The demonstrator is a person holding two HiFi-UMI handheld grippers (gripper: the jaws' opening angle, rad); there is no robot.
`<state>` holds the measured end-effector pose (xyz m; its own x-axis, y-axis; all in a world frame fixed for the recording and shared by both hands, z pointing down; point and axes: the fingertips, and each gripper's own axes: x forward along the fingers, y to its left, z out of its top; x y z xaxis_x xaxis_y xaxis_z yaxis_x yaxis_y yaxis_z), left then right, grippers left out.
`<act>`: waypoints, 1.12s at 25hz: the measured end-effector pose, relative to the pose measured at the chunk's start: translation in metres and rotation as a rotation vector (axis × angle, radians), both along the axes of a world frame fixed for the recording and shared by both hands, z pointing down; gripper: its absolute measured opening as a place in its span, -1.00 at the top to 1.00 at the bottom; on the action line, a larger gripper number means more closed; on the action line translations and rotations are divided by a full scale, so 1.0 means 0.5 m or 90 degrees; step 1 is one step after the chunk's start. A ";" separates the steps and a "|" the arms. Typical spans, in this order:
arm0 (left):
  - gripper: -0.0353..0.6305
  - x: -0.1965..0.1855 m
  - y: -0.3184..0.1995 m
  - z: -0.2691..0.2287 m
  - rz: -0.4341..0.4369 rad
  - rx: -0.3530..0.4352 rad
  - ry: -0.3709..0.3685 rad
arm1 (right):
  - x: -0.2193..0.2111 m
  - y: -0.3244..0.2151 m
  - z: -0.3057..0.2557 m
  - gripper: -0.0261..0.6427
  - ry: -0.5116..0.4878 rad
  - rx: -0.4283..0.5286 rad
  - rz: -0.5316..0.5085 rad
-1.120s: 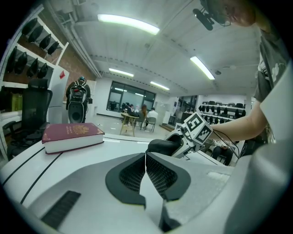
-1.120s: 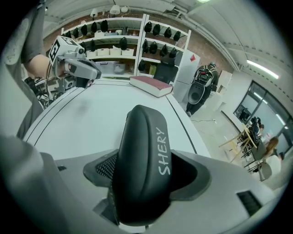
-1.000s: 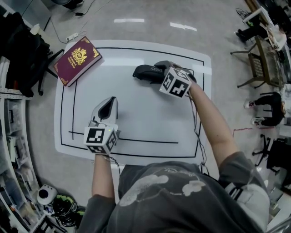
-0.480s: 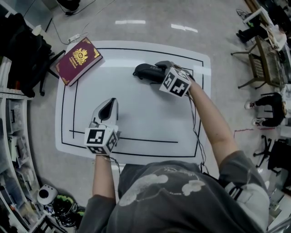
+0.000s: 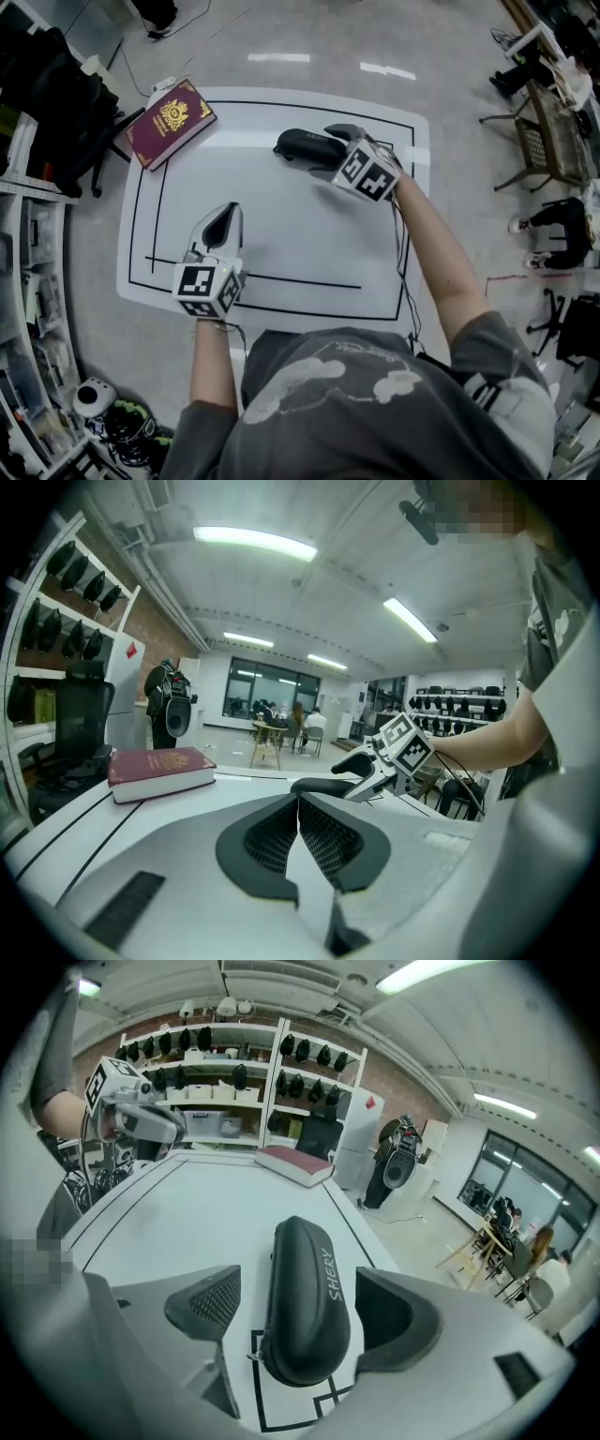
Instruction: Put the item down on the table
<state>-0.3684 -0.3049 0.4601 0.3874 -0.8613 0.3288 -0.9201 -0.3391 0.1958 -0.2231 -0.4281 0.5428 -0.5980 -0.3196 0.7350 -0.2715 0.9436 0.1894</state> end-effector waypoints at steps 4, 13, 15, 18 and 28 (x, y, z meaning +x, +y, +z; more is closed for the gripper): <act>0.88 0.015 0.029 -0.029 -0.017 0.018 -0.008 | 0.013 0.020 -0.056 -0.13 -0.042 0.031 0.011; 0.88 0.091 0.138 -0.082 -0.059 0.050 -0.014 | 0.079 0.096 -0.139 0.54 -0.112 0.076 0.066; 0.88 0.109 0.163 -0.089 -0.070 0.056 -0.012 | 0.095 0.118 -0.152 0.68 -0.129 0.073 0.079; 0.88 0.139 0.203 -0.100 -0.086 0.066 -0.014 | 0.116 0.161 -0.164 0.79 -0.157 0.051 0.079; 0.88 0.254 0.339 -0.129 -0.160 0.095 -0.028 | 0.201 0.322 -0.212 0.93 -0.254 0.006 0.030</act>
<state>-0.2415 -0.1354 0.3957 0.1434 -0.9685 0.2035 -0.9855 -0.1209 0.1189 -0.1229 -0.2673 0.4367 -0.8202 -0.3589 0.4454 -0.3684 0.9271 0.0688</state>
